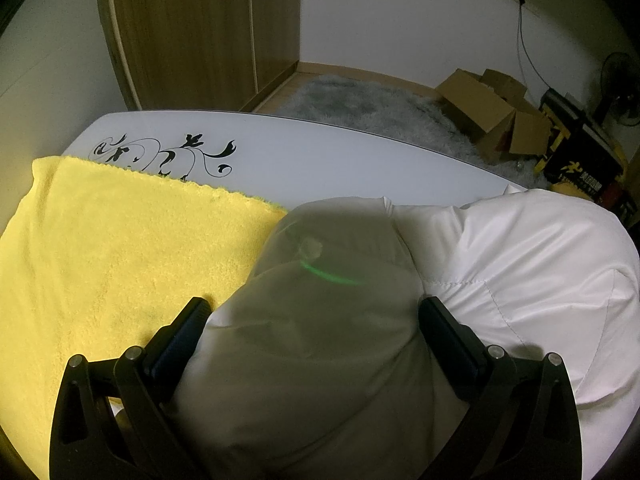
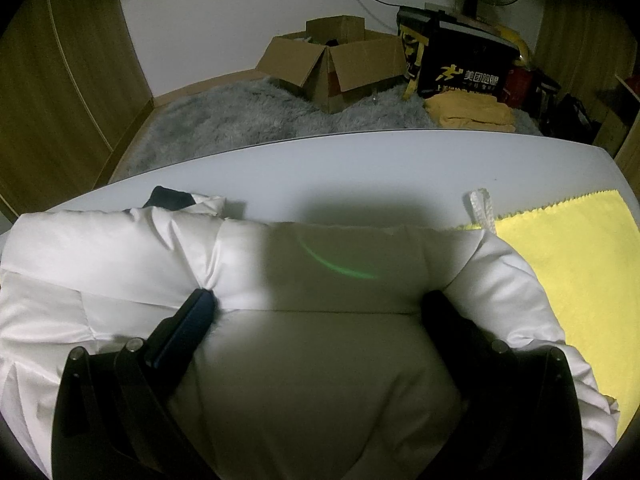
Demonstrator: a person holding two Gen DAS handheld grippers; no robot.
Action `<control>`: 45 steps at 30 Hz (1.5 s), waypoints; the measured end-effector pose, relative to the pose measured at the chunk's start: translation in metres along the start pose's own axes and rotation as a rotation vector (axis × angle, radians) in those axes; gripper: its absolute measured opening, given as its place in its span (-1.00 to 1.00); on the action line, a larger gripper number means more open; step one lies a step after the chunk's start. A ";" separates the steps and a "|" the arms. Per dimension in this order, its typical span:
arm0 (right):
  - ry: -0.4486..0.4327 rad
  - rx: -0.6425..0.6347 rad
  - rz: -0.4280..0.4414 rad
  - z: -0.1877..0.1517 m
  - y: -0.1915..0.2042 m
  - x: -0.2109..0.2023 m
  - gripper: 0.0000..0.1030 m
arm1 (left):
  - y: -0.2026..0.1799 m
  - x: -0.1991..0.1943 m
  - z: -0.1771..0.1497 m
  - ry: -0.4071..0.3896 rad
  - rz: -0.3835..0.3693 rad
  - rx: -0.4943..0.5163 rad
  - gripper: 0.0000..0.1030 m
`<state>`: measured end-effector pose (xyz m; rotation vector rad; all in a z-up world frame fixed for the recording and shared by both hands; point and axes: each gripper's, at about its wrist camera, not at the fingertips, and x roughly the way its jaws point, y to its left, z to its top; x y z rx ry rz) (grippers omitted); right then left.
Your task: Fold large clothes
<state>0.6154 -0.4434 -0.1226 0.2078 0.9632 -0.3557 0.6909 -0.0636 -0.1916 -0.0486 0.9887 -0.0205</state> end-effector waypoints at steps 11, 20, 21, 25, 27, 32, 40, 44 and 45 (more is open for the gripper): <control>-0.082 0.009 0.107 -0.005 0.000 -0.077 0.89 | -0.013 -0.094 -0.011 -0.091 0.013 0.017 0.99; -0.052 -0.125 0.020 -0.090 0.033 -0.115 0.90 | -0.032 -0.098 -0.092 -0.079 0.059 0.071 1.00; -0.023 -0.110 0.029 -0.093 0.030 -0.104 0.91 | -0.031 -0.092 -0.094 -0.082 0.055 0.063 1.00; -0.038 -0.101 0.025 -0.099 0.029 -0.087 1.00 | -0.043 -0.087 -0.104 -0.151 0.101 0.115 0.99; -0.045 -0.111 0.004 -0.101 0.031 -0.083 1.00 | -0.044 -0.084 -0.106 -0.163 0.098 0.109 0.99; -0.060 -0.118 -0.012 -0.102 0.033 -0.077 0.99 | -0.041 -0.082 -0.110 -0.164 0.101 0.111 0.99; -0.057 -0.123 -0.031 -0.099 0.036 -0.073 1.00 | -0.034 -0.081 -0.106 -0.143 0.084 0.104 0.99; -0.059 -0.115 -0.016 -0.102 0.034 -0.075 0.99 | -0.027 -0.078 -0.103 -0.128 0.049 0.092 0.99; -0.058 -0.115 -0.011 -0.101 0.034 -0.075 1.00 | -0.026 -0.079 -0.102 -0.115 0.038 0.098 0.99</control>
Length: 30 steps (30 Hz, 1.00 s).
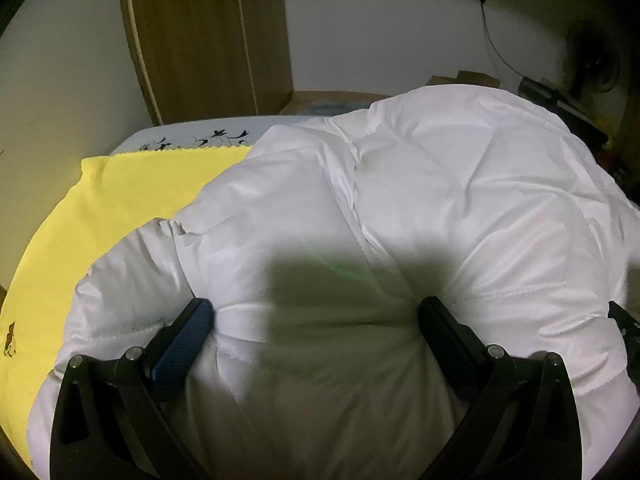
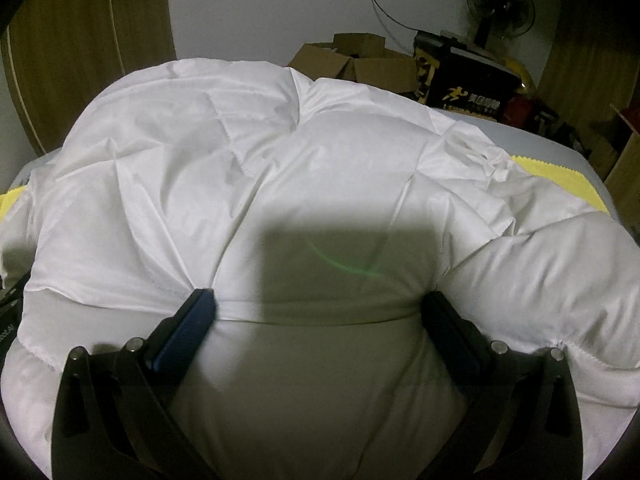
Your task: Fold large clothes
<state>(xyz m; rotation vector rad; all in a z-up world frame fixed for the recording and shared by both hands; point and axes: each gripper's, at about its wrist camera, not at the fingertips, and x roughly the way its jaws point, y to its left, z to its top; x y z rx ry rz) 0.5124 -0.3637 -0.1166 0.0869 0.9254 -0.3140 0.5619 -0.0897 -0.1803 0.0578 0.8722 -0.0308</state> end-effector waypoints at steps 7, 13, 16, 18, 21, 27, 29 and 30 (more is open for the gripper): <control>-0.014 0.078 0.038 -0.003 -0.050 -0.061 0.98 | 0.057 -0.044 0.002 -0.015 -0.092 0.035 0.99; 0.040 0.043 -0.084 -0.025 -0.086 -0.046 0.99 | 0.078 -0.031 -0.020 0.031 -0.057 0.074 1.00; 0.035 0.042 -0.072 -0.036 -0.086 -0.033 0.99 | 0.096 -0.016 -0.029 0.062 -0.170 -0.019 1.00; 0.030 0.075 -0.043 -0.039 -0.090 -0.029 0.99 | 0.104 -0.009 -0.029 0.088 -0.222 -0.058 1.00; 0.010 0.091 -0.035 -0.042 -0.090 -0.024 0.99 | 0.101 -0.008 -0.028 0.096 -0.191 -0.031 1.00; -0.010 0.095 -0.060 -0.046 -0.084 -0.019 0.99 | 0.096 -0.007 -0.031 0.063 -0.135 -0.037 1.00; -0.007 0.092 -0.062 -0.048 -0.082 -0.021 0.99 | 0.098 -0.008 -0.032 0.062 -0.139 -0.040 1.00; -0.007 0.091 -0.063 -0.049 -0.082 -0.023 0.99 | 0.097 -0.009 -0.033 0.062 -0.139 -0.040 1.00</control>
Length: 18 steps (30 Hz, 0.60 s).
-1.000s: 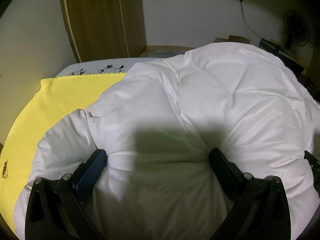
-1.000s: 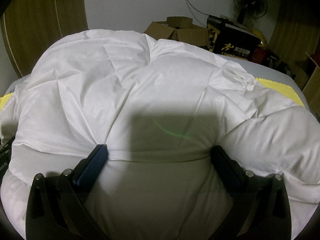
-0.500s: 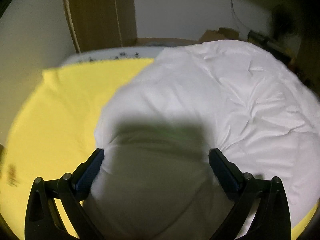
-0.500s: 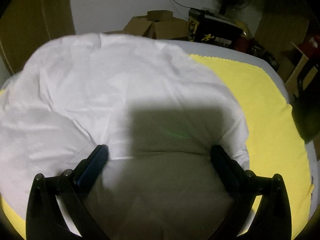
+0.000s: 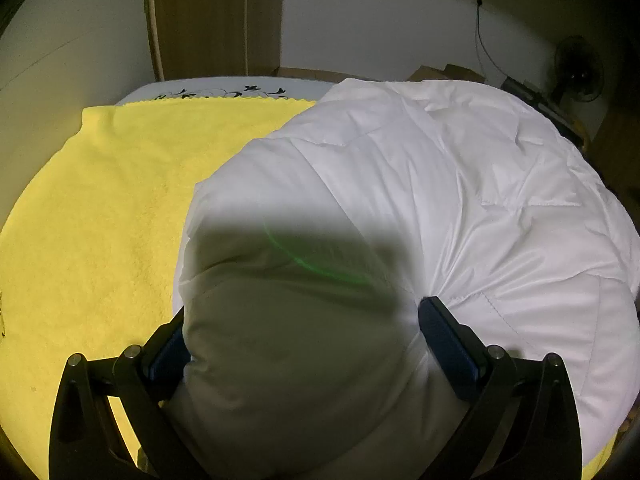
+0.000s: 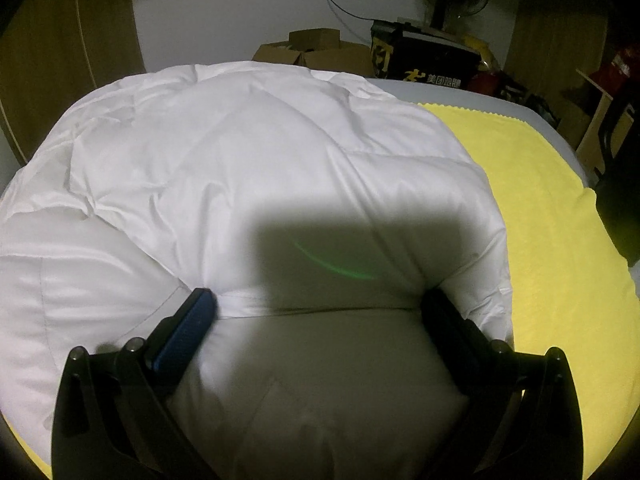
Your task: Fold large clothes
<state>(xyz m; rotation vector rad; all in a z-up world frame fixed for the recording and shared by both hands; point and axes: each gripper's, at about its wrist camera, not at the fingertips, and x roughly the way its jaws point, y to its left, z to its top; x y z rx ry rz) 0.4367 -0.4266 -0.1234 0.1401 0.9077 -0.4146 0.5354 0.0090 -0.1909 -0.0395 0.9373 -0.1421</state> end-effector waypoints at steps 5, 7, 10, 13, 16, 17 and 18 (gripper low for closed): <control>0.001 -0.001 -0.002 -0.001 -0.001 -0.002 0.99 | -0.002 0.000 -0.001 -0.002 0.001 0.000 1.00; 0.001 -0.001 -0.002 -0.001 -0.001 -0.002 0.99 | -0.005 -0.002 -0.003 -0.003 0.001 0.000 1.00; -0.002 0.000 -0.001 0.000 -0.001 -0.002 0.99 | -0.005 -0.002 -0.003 -0.005 -0.007 -0.003 1.00; -0.013 0.003 0.005 -0.003 -0.001 -0.004 0.99 | 0.002 -0.003 -0.002 -0.016 -0.037 -0.019 1.00; -0.034 0.022 0.027 -0.005 -0.004 -0.009 0.99 | 0.019 -0.011 -0.004 -0.054 -0.143 -0.083 0.99; -0.040 0.025 0.032 -0.006 -0.005 -0.010 0.99 | 0.023 -0.016 -0.006 -0.062 -0.159 -0.076 0.99; -0.045 0.029 0.037 -0.006 -0.006 -0.011 0.99 | 0.024 -0.025 -0.008 -0.073 -0.131 -0.048 0.99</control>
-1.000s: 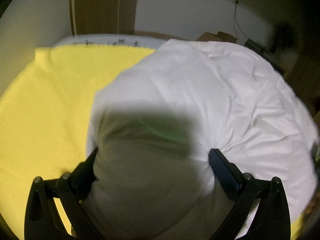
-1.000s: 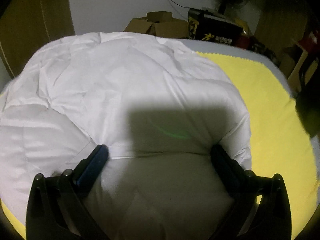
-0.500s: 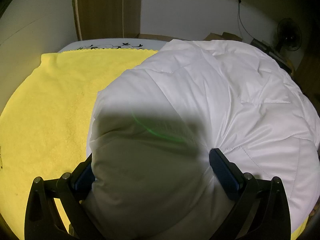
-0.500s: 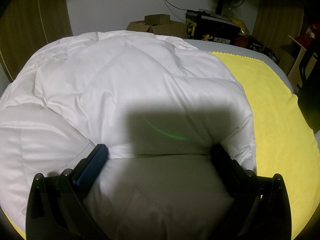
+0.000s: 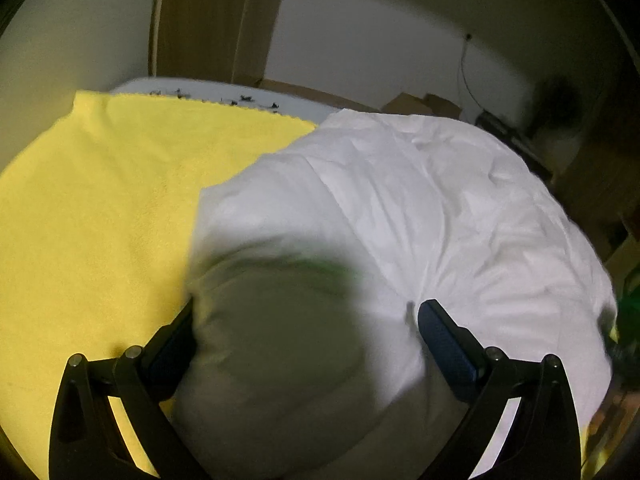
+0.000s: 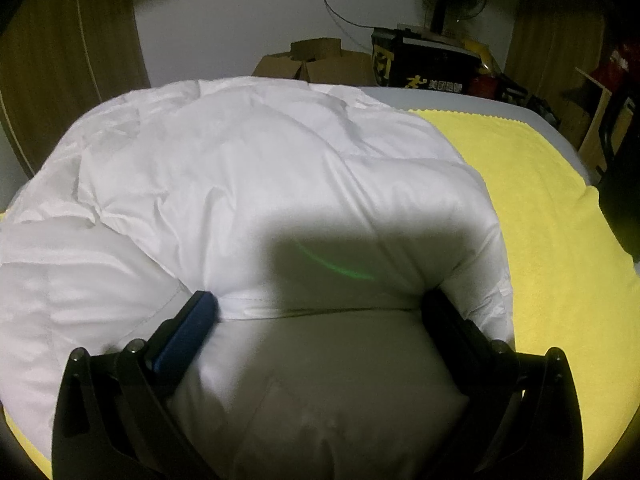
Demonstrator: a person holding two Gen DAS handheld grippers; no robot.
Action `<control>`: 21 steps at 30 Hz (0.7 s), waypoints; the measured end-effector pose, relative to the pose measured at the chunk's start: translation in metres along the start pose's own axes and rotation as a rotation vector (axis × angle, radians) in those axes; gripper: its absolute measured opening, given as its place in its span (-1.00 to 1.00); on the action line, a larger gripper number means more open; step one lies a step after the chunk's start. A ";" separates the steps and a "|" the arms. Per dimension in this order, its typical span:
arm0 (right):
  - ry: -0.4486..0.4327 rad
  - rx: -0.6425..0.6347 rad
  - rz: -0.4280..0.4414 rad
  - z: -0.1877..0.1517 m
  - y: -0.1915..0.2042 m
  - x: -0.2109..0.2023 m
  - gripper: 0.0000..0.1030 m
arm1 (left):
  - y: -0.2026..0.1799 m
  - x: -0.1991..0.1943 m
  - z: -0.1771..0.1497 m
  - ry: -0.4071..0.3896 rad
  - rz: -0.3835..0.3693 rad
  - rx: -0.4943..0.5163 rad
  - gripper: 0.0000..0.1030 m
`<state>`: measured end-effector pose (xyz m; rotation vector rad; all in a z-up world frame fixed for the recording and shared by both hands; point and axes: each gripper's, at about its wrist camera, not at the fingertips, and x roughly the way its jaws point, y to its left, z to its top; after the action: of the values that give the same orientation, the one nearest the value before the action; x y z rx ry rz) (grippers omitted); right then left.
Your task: Fold large clothes
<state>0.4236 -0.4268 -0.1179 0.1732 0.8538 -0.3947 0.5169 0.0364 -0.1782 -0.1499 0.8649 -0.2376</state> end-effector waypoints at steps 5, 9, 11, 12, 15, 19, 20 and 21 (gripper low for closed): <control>-0.050 0.002 0.001 -0.002 0.000 -0.011 0.99 | 0.014 -0.074 -0.027 -0.036 0.060 -0.059 0.99; -0.221 0.081 0.045 -0.001 0.002 -0.066 0.99 | 0.040 -0.110 -0.068 -0.026 -0.050 -0.103 0.99; -0.248 0.062 0.109 0.014 0.020 -0.092 0.77 | 0.052 -0.114 -0.086 -0.046 -0.057 -0.125 0.99; -0.228 0.027 0.112 0.024 0.033 -0.097 0.35 | 0.056 -0.113 -0.089 -0.042 -0.058 -0.135 0.99; -0.151 -0.031 0.162 0.054 0.072 -0.094 -0.40 | 0.068 -0.106 -0.101 -0.023 -0.043 -0.172 0.99; -0.024 -0.034 0.211 0.100 0.127 -0.061 -0.40 | 0.073 -0.108 -0.105 -0.046 -0.101 -0.208 0.99; -0.004 -0.050 0.205 0.108 0.138 -0.052 -0.40 | 0.078 -0.109 -0.106 -0.054 -0.122 -0.225 0.99; 0.008 -0.057 0.188 0.114 0.149 -0.044 -0.40 | 0.084 -0.111 -0.106 -0.066 -0.154 -0.249 0.99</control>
<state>0.5376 -0.3131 -0.0113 0.2005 0.8475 -0.1934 0.3783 0.1434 -0.1840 -0.4554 0.8160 -0.2668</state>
